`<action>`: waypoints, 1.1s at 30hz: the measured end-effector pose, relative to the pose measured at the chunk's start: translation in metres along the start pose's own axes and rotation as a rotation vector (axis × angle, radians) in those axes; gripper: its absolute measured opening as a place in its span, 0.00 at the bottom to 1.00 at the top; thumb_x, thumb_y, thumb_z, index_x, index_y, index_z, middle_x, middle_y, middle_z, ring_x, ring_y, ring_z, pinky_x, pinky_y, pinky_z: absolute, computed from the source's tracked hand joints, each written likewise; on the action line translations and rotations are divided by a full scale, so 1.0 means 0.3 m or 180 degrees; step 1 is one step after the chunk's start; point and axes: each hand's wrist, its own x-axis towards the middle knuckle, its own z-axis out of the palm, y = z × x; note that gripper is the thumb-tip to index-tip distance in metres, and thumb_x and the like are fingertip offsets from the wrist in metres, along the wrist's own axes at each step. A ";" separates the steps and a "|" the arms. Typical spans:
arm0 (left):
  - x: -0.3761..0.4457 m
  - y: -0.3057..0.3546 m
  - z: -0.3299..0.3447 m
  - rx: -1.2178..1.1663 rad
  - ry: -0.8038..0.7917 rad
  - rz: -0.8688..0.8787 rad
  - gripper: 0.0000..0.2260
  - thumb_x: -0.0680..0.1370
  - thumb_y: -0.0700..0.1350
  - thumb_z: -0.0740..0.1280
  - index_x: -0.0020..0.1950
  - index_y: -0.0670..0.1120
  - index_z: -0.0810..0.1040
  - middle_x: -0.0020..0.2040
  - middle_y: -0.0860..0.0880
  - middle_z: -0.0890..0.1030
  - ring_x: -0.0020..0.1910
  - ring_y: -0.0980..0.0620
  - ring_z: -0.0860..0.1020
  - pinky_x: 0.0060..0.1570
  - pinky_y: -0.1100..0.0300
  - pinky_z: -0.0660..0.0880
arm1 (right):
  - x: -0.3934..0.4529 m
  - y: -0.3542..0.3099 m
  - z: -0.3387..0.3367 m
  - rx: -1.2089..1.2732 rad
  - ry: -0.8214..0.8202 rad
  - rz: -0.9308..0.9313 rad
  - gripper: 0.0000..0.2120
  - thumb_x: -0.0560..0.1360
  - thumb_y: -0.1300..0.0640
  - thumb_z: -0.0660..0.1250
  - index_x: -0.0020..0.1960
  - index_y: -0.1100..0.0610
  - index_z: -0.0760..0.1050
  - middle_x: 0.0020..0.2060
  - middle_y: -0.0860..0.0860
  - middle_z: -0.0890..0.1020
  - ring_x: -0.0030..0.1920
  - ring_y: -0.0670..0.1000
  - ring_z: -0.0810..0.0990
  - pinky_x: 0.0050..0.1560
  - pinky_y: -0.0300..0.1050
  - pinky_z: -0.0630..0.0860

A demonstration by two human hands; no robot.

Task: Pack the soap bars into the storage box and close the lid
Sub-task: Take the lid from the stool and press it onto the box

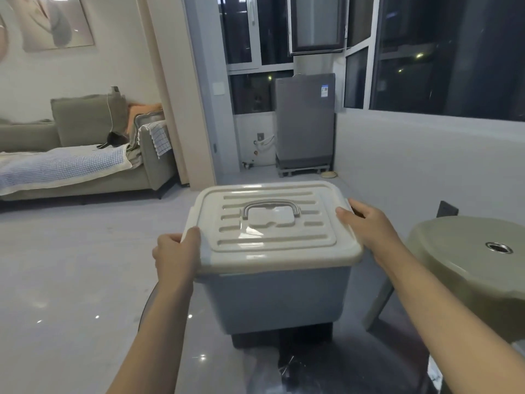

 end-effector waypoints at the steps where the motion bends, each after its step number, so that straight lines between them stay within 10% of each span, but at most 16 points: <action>1: 0.002 -0.008 -0.001 0.0085 -0.0059 0.0009 0.10 0.71 0.51 0.62 0.41 0.44 0.69 0.50 0.44 0.72 0.40 0.47 0.70 0.34 0.57 0.67 | 0.010 0.012 0.001 0.0001 -0.0062 0.0134 0.11 0.74 0.54 0.64 0.52 0.58 0.78 0.42 0.50 0.81 0.41 0.47 0.79 0.44 0.46 0.75; 9: -0.004 -0.044 -0.003 0.0502 -0.0456 0.0054 0.10 0.70 0.46 0.61 0.34 0.47 0.61 0.34 0.49 0.63 0.32 0.48 0.62 0.29 0.56 0.61 | 0.058 0.084 0.004 0.0319 -0.0442 0.0829 0.31 0.75 0.56 0.64 0.74 0.57 0.57 0.73 0.48 0.63 0.68 0.51 0.69 0.64 0.45 0.66; 15: -0.002 -0.043 -0.001 0.0003 -0.0609 -0.0189 0.09 0.66 0.47 0.61 0.39 0.41 0.69 0.37 0.41 0.69 0.34 0.44 0.66 0.34 0.57 0.63 | 0.054 0.090 0.012 0.0374 -0.0315 0.0949 0.29 0.74 0.58 0.64 0.73 0.55 0.60 0.71 0.48 0.66 0.63 0.51 0.72 0.62 0.45 0.68; 18: 0.009 -0.052 0.005 -0.0135 -0.0640 -0.0393 0.17 0.73 0.44 0.63 0.58 0.36 0.74 0.53 0.35 0.77 0.50 0.37 0.76 0.42 0.54 0.69 | 0.050 0.095 0.007 0.0443 -0.0207 0.1067 0.22 0.73 0.57 0.66 0.66 0.56 0.70 0.62 0.51 0.76 0.56 0.53 0.78 0.61 0.50 0.72; 22: 0.020 -0.051 0.004 -0.0336 -0.0831 -0.0692 0.07 0.74 0.44 0.62 0.37 0.45 0.71 0.41 0.45 0.74 0.42 0.46 0.70 0.43 0.56 0.66 | 0.031 0.092 0.002 0.0287 -0.0317 0.1574 0.14 0.69 0.48 0.67 0.52 0.53 0.78 0.46 0.53 0.84 0.42 0.54 0.81 0.40 0.45 0.77; 28: 0.030 -0.063 -0.018 -0.0819 -0.1182 -0.1196 0.10 0.73 0.47 0.67 0.52 0.45 0.76 0.46 0.47 0.80 0.39 0.50 0.78 0.36 0.59 0.74 | 0.028 0.094 -0.007 0.0137 -0.0085 0.1566 0.16 0.66 0.46 0.71 0.48 0.56 0.79 0.45 0.54 0.84 0.41 0.53 0.81 0.39 0.45 0.78; 33: 0.046 -0.071 -0.029 -0.0674 -0.0815 -0.0641 0.28 0.71 0.44 0.72 0.67 0.35 0.70 0.67 0.39 0.74 0.62 0.40 0.76 0.61 0.47 0.72 | 0.018 0.076 -0.001 -0.0113 0.0262 0.1115 0.23 0.66 0.49 0.73 0.51 0.67 0.77 0.44 0.58 0.81 0.41 0.55 0.77 0.40 0.45 0.70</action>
